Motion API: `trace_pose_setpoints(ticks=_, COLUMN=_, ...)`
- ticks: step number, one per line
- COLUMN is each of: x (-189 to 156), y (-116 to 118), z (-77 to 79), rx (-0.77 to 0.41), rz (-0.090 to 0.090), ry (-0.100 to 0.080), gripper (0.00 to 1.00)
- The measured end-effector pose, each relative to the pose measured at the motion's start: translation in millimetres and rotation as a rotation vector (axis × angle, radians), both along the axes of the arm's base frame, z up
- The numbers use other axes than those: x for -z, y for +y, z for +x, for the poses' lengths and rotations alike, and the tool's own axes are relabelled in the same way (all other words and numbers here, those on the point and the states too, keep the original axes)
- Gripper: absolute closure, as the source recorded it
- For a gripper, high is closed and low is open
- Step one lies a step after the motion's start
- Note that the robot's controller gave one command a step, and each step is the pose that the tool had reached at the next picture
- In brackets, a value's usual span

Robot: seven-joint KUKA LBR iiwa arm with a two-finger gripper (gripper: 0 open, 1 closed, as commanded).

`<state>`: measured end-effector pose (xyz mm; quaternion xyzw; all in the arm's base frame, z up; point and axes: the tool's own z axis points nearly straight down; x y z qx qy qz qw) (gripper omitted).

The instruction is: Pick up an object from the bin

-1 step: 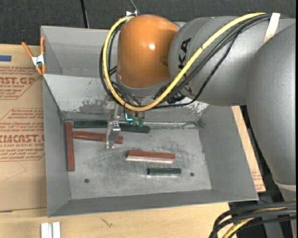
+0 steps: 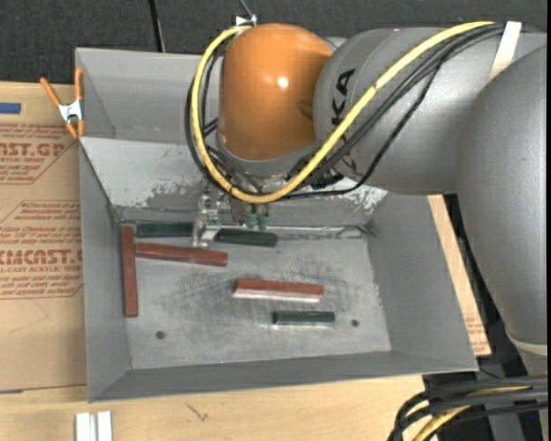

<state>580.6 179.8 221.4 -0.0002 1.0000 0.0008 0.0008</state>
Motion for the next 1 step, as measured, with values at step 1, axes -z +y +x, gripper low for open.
trace_pose_setpoints(ticks=1, x=0.0, y=0.0, z=0.0, rx=0.0, rz=0.0, ry=0.0, gripper=0.0)
